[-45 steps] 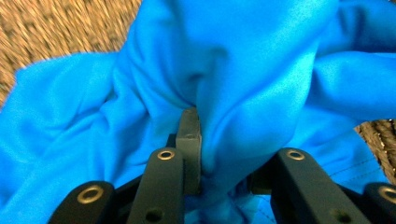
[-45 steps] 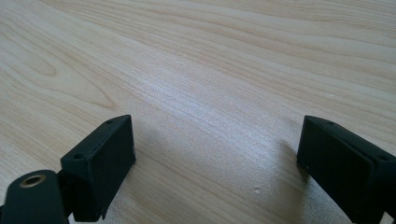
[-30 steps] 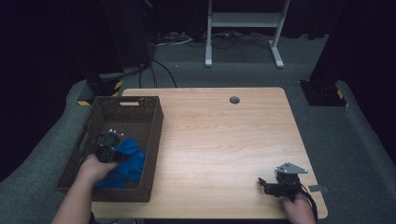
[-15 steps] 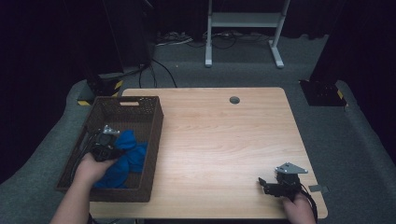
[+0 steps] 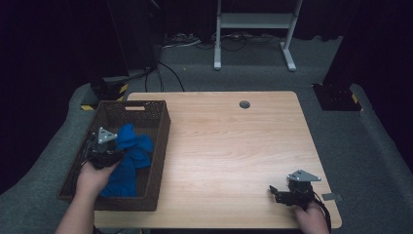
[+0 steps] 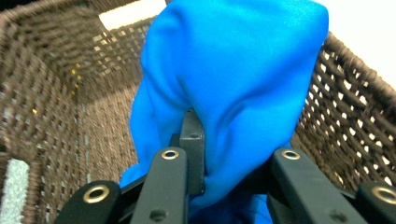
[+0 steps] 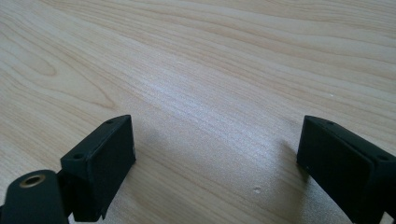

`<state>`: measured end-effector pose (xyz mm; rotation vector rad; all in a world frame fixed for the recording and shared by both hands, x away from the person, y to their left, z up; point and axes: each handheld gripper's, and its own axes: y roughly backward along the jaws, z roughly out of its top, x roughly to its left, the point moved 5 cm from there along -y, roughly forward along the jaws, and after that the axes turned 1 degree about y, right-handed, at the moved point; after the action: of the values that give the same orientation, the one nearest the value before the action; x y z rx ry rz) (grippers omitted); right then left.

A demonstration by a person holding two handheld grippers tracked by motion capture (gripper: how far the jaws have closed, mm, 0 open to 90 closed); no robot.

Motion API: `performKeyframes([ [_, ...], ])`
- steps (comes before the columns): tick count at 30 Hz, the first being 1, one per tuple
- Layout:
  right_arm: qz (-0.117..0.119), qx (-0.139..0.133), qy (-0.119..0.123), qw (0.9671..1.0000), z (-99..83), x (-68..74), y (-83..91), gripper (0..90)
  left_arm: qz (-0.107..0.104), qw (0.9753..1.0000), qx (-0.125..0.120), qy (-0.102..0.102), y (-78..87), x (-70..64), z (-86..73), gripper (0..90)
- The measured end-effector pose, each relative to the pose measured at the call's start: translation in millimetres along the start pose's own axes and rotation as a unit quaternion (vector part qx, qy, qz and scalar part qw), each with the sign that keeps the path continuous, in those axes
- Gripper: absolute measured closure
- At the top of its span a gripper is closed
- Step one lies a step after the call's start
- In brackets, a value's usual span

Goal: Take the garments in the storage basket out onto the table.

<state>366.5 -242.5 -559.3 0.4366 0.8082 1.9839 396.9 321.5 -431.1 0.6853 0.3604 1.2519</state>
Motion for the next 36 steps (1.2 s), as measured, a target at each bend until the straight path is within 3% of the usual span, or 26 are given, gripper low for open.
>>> performKeyframes([
  [5,0.000,0.000,-0.001,1.0000,0.0,0.1,0.0,11.1,0.012,0.9992,-0.035,0.015,9.4,2.2,5.4,74.4],
  [9,0.000,0.000,-0.001,1.0000,0.0,0.2,0.0,11.1,0.022,0.9967,-0.073,0.029,19.1,5.0,10.1,74.4],
  [10,0.000,0.000,-0.001,1.0000,0.0,0.1,0.0,11.1,0.028,0.9949,-0.092,0.033,24.5,6.3,12.4,74.4],
  [11,0.000,0.000,-0.001,1.0000,0.0,0.2,0.0,11.2,0.028,0.9949,-0.092,0.033,24.5,6.3,12.4,74.5],
  [21,0.000,0.000,-0.001,1.0000,0.0,0.2,0.0,11.2,0.053,0.9816,-0.176,0.051,45.7,10.7,21.2,74.7],
  [29,-0.001,0.000,-0.001,1.0000,0.0,0.2,0.0,11.1,0.058,0.9746,-0.209,0.056,54.3,9.7,26.7,74.7],
  [31,-0.001,0.000,-0.001,1.0000,0.0,0.2,0.0,11.2,0.063,0.9702,-0.227,0.057,60.0,8.9,30.2,74.7],
  [32,-0.001,0.000,-0.001,1.0000,0.0,0.2,0.0,11.2,0.063,0.9702,-0.227,0.057,60.0,8.9,30.2,74.7],
  [33,-0.001,0.000,-0.001,1.0000,0.0,0.2,0.0,11.2,0.071,0.9681,-0.234,0.052,63.7,7.8,32.7,74.7],
  [36,-0.001,0.000,-0.001,1.0000,0.0,0.2,0.1,11.2,0.074,0.9669,-0.239,0.049,66.8,6.7,35.3,74.7],
])
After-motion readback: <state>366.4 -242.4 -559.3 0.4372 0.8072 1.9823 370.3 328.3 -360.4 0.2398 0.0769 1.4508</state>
